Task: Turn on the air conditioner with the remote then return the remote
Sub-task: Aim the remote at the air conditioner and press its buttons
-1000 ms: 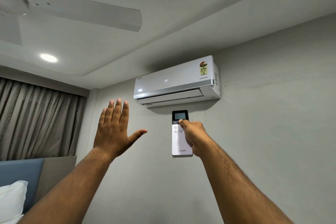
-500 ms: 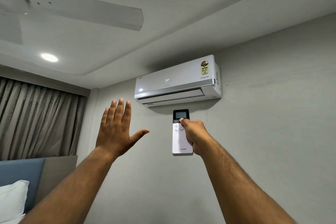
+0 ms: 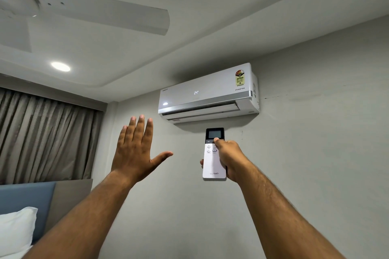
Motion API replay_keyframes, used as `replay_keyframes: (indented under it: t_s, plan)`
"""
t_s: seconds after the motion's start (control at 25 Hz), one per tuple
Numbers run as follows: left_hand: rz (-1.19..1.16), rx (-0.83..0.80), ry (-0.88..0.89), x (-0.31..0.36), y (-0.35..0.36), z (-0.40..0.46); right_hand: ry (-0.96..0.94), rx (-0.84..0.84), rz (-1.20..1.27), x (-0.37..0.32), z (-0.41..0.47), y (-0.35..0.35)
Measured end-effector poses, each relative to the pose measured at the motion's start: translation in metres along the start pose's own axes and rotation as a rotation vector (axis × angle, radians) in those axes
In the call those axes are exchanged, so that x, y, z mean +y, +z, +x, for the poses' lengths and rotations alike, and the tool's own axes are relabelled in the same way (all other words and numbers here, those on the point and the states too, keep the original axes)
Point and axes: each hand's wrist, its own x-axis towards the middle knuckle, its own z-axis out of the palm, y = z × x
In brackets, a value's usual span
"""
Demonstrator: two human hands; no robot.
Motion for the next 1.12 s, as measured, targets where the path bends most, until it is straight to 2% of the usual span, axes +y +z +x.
replay_keyframes:
  t_s: [1.12]
  plan:
    - [0.06, 0.007, 0.053, 0.015, 0.004, 0.011, -0.034, -0.043, 0.065, 0.013, 0.003, 0.0]
